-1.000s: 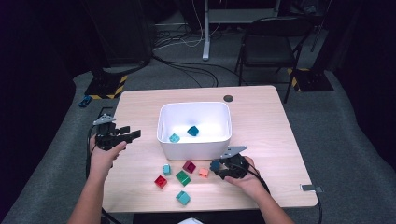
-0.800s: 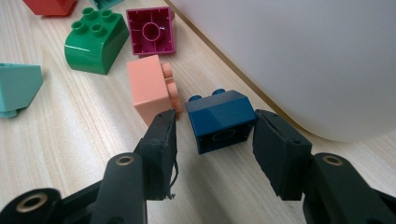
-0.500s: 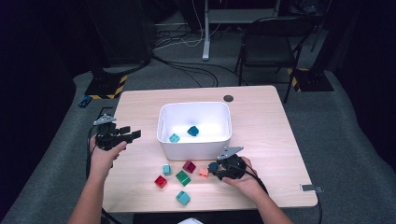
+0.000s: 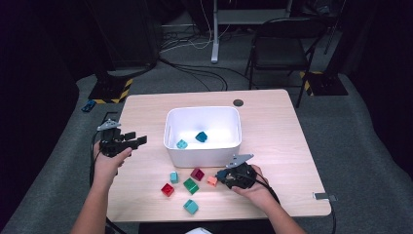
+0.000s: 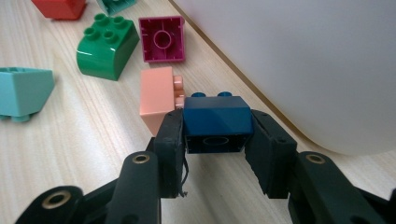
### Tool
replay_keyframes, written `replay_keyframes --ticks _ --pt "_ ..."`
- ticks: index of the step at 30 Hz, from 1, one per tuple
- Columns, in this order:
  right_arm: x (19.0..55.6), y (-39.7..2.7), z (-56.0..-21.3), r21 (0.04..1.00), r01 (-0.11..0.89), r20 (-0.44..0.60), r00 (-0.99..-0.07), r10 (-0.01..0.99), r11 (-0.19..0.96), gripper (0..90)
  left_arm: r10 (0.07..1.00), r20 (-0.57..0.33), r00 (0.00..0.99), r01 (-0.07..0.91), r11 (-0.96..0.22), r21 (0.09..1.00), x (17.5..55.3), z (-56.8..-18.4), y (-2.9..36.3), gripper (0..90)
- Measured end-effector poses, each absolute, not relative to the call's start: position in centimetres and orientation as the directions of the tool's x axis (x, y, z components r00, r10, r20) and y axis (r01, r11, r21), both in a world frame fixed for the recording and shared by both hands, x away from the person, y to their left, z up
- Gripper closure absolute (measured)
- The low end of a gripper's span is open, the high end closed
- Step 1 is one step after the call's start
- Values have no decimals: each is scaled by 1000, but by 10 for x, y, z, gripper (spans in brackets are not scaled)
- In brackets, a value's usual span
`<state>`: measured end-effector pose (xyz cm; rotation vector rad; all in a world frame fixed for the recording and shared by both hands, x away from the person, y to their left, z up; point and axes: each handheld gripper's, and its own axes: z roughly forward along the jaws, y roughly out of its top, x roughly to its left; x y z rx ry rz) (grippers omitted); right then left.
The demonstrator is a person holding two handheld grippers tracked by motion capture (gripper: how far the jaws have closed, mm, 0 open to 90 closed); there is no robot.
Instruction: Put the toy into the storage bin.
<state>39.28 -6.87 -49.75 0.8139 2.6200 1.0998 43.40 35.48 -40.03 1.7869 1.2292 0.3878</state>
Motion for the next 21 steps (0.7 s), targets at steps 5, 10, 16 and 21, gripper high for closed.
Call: replay_keyframes --ticks 5,10,16,21 --pt "391 -70 -487 714 401 41 -842 538 573 584 862 -222 455 577 -96 811 434 -400 355 384" --pt "388 -67 -471 729 379 39 -854 519 570 584 863 -220 456 576 -97 812 434 -400 356 385" --pt "382 -63 -448 740 346 29 -873 487 577 584 862 -221 457 576 -97 812 434 -400 357 385" --pt "378 -61 -428 748 327 32 -887 460 578 585 863 -222 454 574 -93 814 434 -400 357 384"
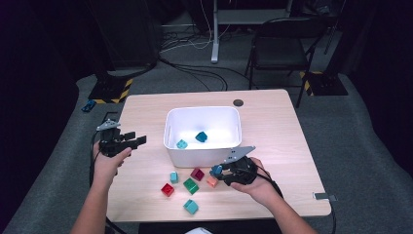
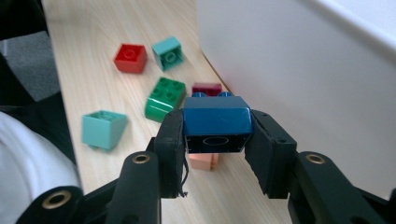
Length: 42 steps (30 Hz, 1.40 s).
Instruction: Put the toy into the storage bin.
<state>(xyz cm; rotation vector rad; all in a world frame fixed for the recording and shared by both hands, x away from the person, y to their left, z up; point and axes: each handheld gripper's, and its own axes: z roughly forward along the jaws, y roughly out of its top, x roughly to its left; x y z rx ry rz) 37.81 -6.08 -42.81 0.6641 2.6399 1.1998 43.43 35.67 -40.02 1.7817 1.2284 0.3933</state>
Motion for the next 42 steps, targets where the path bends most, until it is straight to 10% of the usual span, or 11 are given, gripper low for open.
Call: replay_keyframes --ticks 21,42 --pt "404 -57 -349 794 290 18 -890 455 535 585 864 -224 452 576 -91 812 435 -400 358 384" --pt "478 -14 -340 796 297 -9 -866 501 528 584 861 -228 454 572 -86 815 435 -400 359 384"
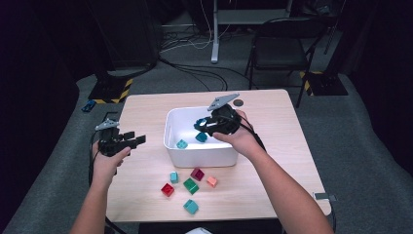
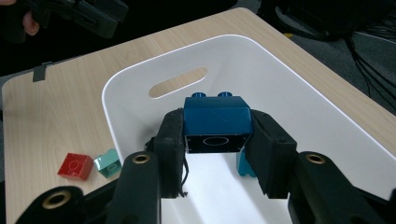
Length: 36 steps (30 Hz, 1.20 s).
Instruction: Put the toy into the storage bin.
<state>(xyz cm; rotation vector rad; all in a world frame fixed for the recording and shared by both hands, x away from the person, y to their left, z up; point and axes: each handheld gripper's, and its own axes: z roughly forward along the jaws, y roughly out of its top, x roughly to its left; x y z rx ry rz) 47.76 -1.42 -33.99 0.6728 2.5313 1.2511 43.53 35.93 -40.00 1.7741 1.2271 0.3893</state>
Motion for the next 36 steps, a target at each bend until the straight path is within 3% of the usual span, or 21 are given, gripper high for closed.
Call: replay_keyframes --ticks 12,36 --pt "506 14 -350 789 266 -41 -877 479 554 585 860 -229 456 572 -86 816 436 -400 359 385" --pt "540 46 -385 728 311 -39 -871 490 610 581 858 -233 458 573 -85 815 436 -400 360 385"
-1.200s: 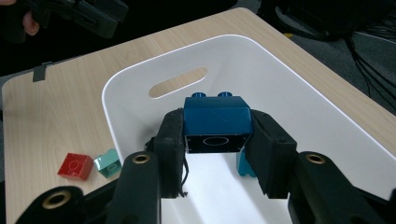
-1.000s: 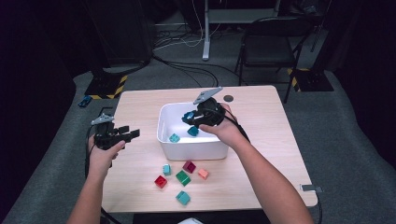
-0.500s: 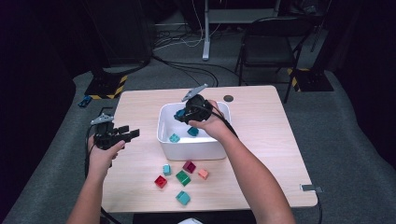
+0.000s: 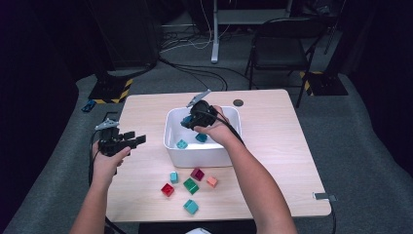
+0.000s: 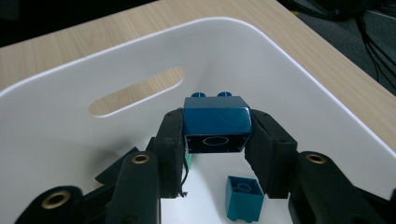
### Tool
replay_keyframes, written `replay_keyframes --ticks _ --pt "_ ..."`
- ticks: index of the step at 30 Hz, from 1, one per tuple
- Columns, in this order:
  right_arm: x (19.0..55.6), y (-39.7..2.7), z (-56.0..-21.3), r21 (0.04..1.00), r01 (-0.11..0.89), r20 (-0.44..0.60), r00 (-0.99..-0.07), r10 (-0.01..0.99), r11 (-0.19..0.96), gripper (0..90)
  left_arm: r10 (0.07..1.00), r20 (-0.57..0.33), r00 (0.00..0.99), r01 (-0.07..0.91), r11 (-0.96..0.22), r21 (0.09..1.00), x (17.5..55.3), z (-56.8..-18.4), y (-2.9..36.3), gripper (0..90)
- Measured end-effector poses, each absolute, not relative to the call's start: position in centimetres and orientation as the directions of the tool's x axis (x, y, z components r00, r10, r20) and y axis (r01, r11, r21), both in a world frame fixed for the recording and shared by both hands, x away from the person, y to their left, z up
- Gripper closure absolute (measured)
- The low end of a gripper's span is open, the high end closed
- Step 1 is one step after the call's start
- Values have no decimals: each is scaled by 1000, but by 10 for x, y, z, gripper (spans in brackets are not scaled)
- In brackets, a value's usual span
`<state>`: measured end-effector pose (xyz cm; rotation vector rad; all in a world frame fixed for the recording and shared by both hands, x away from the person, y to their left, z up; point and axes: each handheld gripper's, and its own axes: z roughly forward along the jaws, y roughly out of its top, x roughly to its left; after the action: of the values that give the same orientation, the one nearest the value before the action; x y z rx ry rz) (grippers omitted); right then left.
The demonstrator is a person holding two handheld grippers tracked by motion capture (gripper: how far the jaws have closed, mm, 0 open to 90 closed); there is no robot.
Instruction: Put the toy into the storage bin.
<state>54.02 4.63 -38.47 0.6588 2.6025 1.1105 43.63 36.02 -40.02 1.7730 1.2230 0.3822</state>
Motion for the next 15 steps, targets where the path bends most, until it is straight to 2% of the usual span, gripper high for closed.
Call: replay_keyframes --ticks 4,15 --pt "541 48 -387 724 334 -27 -861 508 604 530 858 -235 457 574 -82 815 436 -400 361 385" --pt "516 34 -359 773 285 -45 -866 497 567 533 860 -234 454 573 -80 815 436 -400 362 385"
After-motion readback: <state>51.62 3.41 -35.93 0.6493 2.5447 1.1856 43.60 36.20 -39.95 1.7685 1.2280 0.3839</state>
